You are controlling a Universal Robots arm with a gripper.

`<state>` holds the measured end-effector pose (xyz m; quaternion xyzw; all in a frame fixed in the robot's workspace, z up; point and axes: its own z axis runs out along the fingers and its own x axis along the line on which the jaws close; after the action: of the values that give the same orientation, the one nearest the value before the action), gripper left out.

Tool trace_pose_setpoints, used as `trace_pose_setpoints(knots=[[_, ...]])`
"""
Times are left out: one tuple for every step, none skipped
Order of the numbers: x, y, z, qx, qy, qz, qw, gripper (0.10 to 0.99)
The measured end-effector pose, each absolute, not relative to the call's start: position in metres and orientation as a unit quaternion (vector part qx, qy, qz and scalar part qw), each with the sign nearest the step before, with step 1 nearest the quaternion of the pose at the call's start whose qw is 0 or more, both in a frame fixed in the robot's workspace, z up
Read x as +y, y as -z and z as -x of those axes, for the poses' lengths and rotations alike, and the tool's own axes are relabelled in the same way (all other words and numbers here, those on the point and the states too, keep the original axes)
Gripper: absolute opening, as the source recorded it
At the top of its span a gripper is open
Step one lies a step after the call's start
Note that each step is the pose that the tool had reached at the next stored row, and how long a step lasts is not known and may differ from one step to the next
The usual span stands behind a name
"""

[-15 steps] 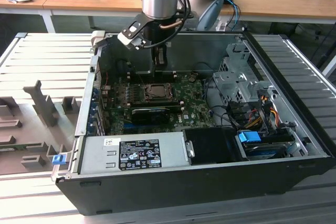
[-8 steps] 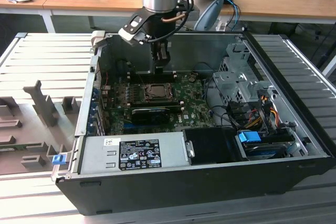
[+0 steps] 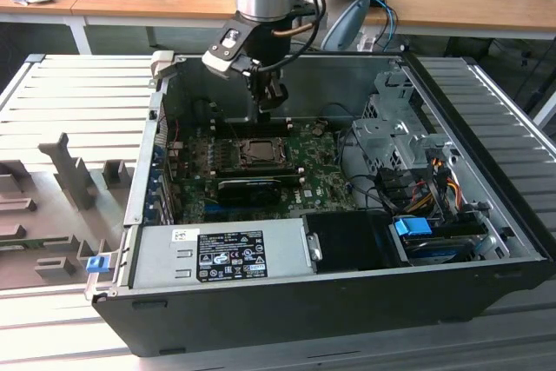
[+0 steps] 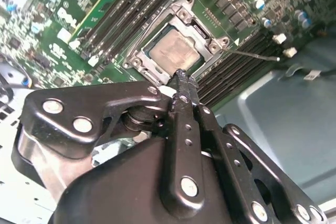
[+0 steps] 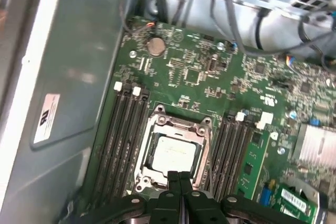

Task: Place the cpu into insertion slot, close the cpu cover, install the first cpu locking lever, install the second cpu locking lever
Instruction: 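Install the first cpu locking lever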

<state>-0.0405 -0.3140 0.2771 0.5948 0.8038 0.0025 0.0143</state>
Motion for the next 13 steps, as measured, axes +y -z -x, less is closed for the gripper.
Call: trace_pose_setpoints(knots=[[-0.3139,-0.2770,0.0405,0.809,-0.003,-0.587,0.014,0.106],[-0.3139,-0.2770,0.0405,0.814,-0.003,-0.581,0.014,0.106],[-0.3138,-0.2769,0.0405,0.821,-0.003,-0.571,0.014,0.106],[-0.3138,-0.2768,0.0405,0.826,-0.003,-0.563,0.014,0.106],[-0.3138,-0.2766,0.0405,0.835,-0.003,-0.551,0.014,0.106],[-0.3138,-0.2765,0.0406,0.840,-0.003,-0.542,0.014,0.106],[-0.3138,-0.2764,0.0405,0.844,-0.003,-0.535,0.014,0.106],[-0.3138,-0.2763,0.0405,0.851,-0.004,-0.525,0.014,0.106],[-0.3138,-0.2761,0.0405,0.856,-0.004,-0.517,0.014,0.106],[-0.3139,-0.2758,0.0406,0.863,-0.004,-0.506,0.014,0.106],[-0.3139,-0.2756,0.0406,0.866,-0.004,-0.499,0.014,0.106],[-0.3138,-0.2754,0.0405,0.874,-0.004,-0.486,0.014,0.106],[-0.3138,-0.2753,0.0405,0.880,-0.004,-0.476,0.014,0.106]])
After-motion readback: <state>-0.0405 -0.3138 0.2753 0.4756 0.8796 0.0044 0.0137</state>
